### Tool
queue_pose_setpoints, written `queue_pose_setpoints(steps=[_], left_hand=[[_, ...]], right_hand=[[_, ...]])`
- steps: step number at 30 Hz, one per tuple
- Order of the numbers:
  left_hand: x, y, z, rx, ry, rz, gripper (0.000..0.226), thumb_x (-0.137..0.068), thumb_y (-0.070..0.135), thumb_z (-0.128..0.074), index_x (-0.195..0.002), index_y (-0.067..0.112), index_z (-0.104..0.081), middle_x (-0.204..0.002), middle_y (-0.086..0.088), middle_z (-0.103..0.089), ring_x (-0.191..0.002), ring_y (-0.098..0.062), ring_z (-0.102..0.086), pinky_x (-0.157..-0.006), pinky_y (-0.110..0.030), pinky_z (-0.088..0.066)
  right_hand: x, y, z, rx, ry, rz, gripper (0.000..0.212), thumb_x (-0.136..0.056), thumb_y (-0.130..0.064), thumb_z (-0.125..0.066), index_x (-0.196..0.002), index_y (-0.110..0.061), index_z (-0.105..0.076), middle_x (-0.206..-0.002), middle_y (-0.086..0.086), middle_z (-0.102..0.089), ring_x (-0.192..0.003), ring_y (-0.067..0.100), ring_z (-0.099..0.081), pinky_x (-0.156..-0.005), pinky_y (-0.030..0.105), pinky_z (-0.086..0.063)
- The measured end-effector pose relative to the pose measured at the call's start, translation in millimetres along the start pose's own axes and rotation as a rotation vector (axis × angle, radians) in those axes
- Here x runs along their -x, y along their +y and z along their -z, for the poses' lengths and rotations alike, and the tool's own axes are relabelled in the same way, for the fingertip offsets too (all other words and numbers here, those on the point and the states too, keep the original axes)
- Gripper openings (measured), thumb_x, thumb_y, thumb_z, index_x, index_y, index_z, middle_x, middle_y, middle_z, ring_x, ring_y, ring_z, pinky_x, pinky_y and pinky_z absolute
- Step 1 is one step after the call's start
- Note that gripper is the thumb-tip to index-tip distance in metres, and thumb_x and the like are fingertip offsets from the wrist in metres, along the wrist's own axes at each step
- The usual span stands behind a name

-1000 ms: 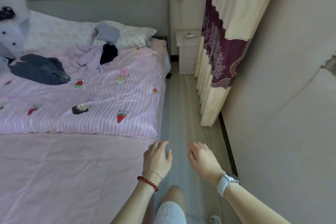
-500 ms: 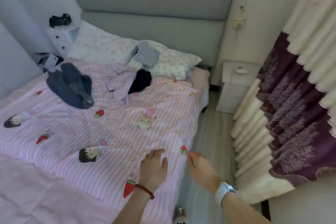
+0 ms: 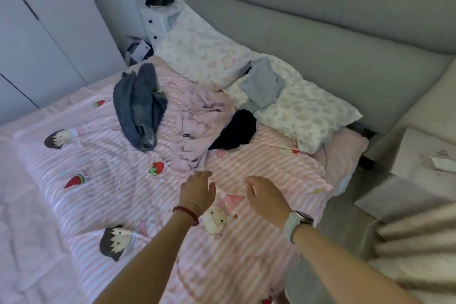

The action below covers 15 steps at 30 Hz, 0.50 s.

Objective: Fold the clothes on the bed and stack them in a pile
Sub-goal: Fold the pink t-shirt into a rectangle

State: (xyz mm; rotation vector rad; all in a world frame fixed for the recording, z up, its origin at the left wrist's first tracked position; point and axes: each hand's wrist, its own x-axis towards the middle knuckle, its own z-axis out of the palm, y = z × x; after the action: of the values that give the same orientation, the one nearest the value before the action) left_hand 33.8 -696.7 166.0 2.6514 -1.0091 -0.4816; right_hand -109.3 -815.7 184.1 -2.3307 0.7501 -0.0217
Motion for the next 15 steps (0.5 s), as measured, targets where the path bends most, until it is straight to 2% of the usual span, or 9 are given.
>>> queue_pose_setpoints(steps=[7, 13, 15], left_hand=[[-156, 9, -38, -0.108, -0.021, 0.214, 0.042, -0.094, 0.026, -0.043, -0.136, 0.018, -0.039, -0.137, -0.005, -0.042, -0.122, -0.026, -0.042, -0.095, -0.039, -0.04], [-251, -12, -83, -0.141, 0.037, 0.4, 0.071, -0.09, 0.035, -0.054, -0.147, 0.023, -0.012, -0.155, -0.008, -0.006, -0.142, -0.028, -0.008, -0.105, -0.042, -0.031], [-273, -23, -92, -0.095, 0.037, 0.458, 0.063, -0.09, 0.031, -0.055, -0.144, 0.027, -0.024, -0.153, -0.008, -0.015, -0.142, -0.03, -0.008, -0.108, -0.044, -0.026]], right_hand=[[-171, 71, 4, 0.097, -0.192, 0.086, 0.036, -0.097, -0.018, -0.034, -0.131, -0.016, -0.046, -0.127, 0.003, -0.052, -0.12, 0.021, -0.043, -0.096, 0.034, -0.038], [-256, 115, -20, 0.108, -0.236, 0.149, 0.03, -0.095, -0.016, -0.036, -0.121, -0.015, -0.052, -0.11, 0.005, -0.054, -0.109, 0.024, -0.045, -0.085, 0.033, -0.038], [-270, 123, -25, 0.082, -0.263, 0.186, 0.032, -0.096, -0.015, -0.036, -0.125, -0.015, -0.049, -0.118, 0.004, -0.052, -0.114, 0.023, -0.043, -0.091, 0.035, -0.039]])
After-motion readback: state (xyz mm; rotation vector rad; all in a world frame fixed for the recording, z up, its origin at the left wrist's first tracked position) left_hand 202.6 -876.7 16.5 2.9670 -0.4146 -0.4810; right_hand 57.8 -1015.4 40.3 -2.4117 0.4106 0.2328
